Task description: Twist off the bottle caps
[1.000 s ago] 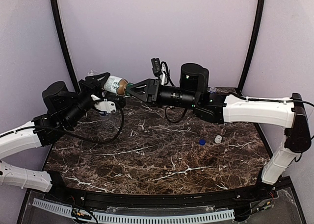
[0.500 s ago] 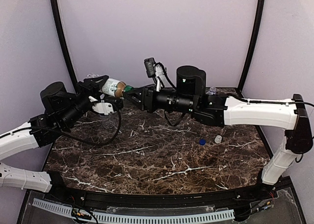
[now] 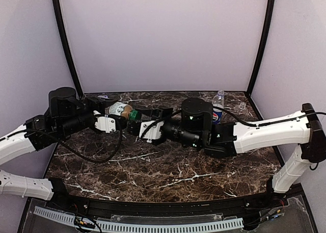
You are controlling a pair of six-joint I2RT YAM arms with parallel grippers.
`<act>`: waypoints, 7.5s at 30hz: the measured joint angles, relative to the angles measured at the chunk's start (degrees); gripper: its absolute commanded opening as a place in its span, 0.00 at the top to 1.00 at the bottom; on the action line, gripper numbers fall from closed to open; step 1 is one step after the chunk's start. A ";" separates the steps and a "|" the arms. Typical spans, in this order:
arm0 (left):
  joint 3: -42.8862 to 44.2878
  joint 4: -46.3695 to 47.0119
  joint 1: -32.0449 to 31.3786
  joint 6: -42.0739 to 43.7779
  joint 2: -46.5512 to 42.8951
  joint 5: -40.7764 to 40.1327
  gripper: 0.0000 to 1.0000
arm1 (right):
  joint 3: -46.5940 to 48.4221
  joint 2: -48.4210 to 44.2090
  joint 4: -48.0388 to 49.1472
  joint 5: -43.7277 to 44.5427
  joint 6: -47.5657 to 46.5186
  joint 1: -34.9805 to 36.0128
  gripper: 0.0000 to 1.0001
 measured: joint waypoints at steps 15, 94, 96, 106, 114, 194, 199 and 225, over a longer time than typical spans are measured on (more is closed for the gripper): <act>2.14 -13.51 -0.20 -7.30 0.85 4.87 0.83 | -2.43 0.02 -2.34 5.38 -55.54 3.93 1.00; -1.84 0.33 -0.24 -3.21 -2.89 1.42 0.83 | 11.47 0.13 -20.22 3.80 11.58 3.04 1.00; -1.36 -2.80 -0.24 -4.17 -2.73 2.69 0.84 | 9.55 0.15 -18.36 7.04 -0.26 4.57 1.00; -1.14 -9.29 0.22 -5.75 -1.73 3.26 0.84 | 0.87 4.07 0.15 17.03 -53.05 8.09 1.00; -1.09 -8.26 0.35 -6.40 -2.40 2.45 0.83 | -0.35 4.87 6.75 19.41 -61.18 8.41 1.00; -10.16 -7.04 14.40 -60.74 -14.40 43.74 0.78 | 8.66 -2.36 4.13 -31.65 49.53 -8.07 0.03; -10.16 -7.02 14.40 -60.92 -14.16 44.92 0.78 | 12.76 5.31 2.47 -33.20 48.22 -6.29 0.12; -10.16 -6.97 14.73 -61.72 -14.12 45.24 0.65 | 18.43 12.20 -0.74 -38.18 49.59 -5.88 1.00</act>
